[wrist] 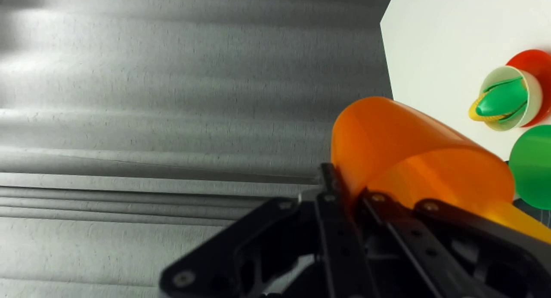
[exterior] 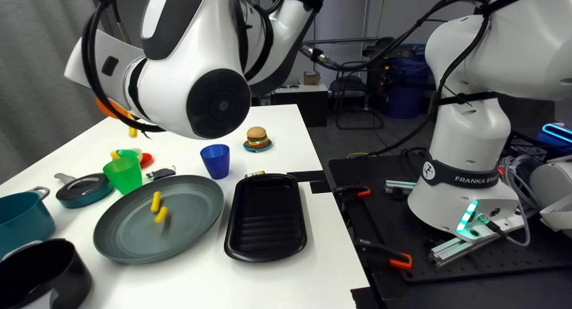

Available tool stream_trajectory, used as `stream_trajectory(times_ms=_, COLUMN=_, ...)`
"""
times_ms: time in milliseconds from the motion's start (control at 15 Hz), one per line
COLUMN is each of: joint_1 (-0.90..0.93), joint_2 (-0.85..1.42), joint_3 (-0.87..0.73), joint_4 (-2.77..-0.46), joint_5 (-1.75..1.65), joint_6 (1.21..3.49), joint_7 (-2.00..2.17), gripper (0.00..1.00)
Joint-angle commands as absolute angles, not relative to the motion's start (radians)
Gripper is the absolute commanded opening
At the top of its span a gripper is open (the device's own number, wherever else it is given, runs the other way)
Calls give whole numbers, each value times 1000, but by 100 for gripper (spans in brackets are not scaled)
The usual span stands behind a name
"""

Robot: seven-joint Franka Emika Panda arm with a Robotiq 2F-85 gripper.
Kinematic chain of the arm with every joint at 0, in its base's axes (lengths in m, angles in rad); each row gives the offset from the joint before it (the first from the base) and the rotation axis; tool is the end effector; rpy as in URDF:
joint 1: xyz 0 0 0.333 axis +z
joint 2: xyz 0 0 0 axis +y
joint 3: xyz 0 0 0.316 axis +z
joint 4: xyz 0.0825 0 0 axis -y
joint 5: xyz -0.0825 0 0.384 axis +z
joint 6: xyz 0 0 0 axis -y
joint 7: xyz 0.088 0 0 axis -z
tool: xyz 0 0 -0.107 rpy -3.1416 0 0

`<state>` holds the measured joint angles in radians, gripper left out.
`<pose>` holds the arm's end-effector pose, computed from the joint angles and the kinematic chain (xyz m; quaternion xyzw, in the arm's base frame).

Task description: Move the objects from the orange cup to the gray plate

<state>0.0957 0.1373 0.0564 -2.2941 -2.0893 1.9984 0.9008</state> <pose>0.5437 0.0296 0.3224 0.6491 0.3031 0.2549 0.6495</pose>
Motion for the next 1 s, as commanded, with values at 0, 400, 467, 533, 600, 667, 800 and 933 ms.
stream_trajectory(times_ms=0, joint_1=88, joint_2=117, joint_3=73, joint_4=-2321, joint_5=-2111, joint_6=1944, joint_7=884, gripper=2)
stream_trajectory(times_ms=400, joint_1=90, joint_2=118, joint_3=83, joint_4=-2332, joint_5=-2121, joint_6=1887, joint_7=887, gripper=2)
stream_trajectory(times_ms=467, joint_1=90, joint_2=118, joint_3=83, joint_4=-2332, joint_5=-2140, joint_6=1886, joint_7=888, gripper=2)
stream_trajectory(times_ms=533, joint_1=90, joint_2=118, joint_3=85, joint_4=-2332, joint_5=-2122, joint_6=1882, joint_7=885, gripper=2)
stream_trajectory(times_ms=600, joint_1=90, joint_2=119, joint_3=86, joint_4=-2333, joint_5=-2119, joint_6=1876, joint_7=887, gripper=2)
stream_trajectory(times_ms=667, joint_1=90, joint_2=119, joint_3=86, joint_4=-2333, joint_5=-2114, joint_6=1875, joint_7=891, gripper=2)
stream_trajectory(times_ms=800, joint_1=90, joint_2=120, joint_3=88, joint_4=-2333, joint_5=-2086, joint_6=1868, joint_7=897, gripper=2)
stream_trajectory(times_ms=933, joint_1=92, joint_2=122, joint_3=90, joint_4=-2334, joint_5=-2058, joint_6=1854, joint_7=911, gripper=2)
